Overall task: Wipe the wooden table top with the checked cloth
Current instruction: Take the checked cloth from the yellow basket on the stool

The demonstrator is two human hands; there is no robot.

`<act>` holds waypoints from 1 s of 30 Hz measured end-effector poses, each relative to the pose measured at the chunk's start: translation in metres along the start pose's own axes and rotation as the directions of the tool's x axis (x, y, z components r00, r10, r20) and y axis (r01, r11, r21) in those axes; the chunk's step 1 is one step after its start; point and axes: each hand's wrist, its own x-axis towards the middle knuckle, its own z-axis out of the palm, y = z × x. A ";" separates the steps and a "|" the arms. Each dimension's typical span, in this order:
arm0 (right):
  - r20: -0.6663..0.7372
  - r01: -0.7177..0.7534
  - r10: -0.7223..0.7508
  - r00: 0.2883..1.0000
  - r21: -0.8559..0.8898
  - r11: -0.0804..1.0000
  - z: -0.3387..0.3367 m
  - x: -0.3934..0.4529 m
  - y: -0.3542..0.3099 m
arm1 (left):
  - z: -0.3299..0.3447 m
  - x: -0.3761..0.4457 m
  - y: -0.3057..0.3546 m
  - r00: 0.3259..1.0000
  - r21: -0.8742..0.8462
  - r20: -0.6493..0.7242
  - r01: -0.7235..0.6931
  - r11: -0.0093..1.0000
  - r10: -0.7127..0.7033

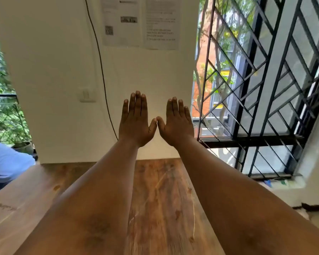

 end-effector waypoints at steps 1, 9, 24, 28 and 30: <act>0.013 -0.013 0.013 1.000 -0.028 1.000 0.004 -0.005 0.000 | 0.005 -0.005 0.000 1.000 0.004 0.002 0.004 1.000 -0.004; 0.201 -0.111 0.123 0.972 -0.072 0.991 0.051 -0.072 0.012 | 0.053 -0.069 0.011 0.980 -0.036 0.196 -0.030 0.999 0.037; 0.486 -0.202 0.220 0.846 -0.090 0.975 0.069 -0.243 0.102 | 0.089 -0.205 0.140 0.860 -0.171 0.504 0.008 0.985 0.081; 0.556 -0.194 0.231 0.799 -0.126 0.973 0.050 -0.293 0.156 | 0.090 -0.236 0.208 0.797 -0.205 0.595 0.028 0.978 0.101; 0.581 -0.196 0.244 0.776 -0.145 0.970 0.034 -0.319 0.189 | 0.090 -0.251 0.250 0.763 -0.234 0.634 0.034 0.972 0.126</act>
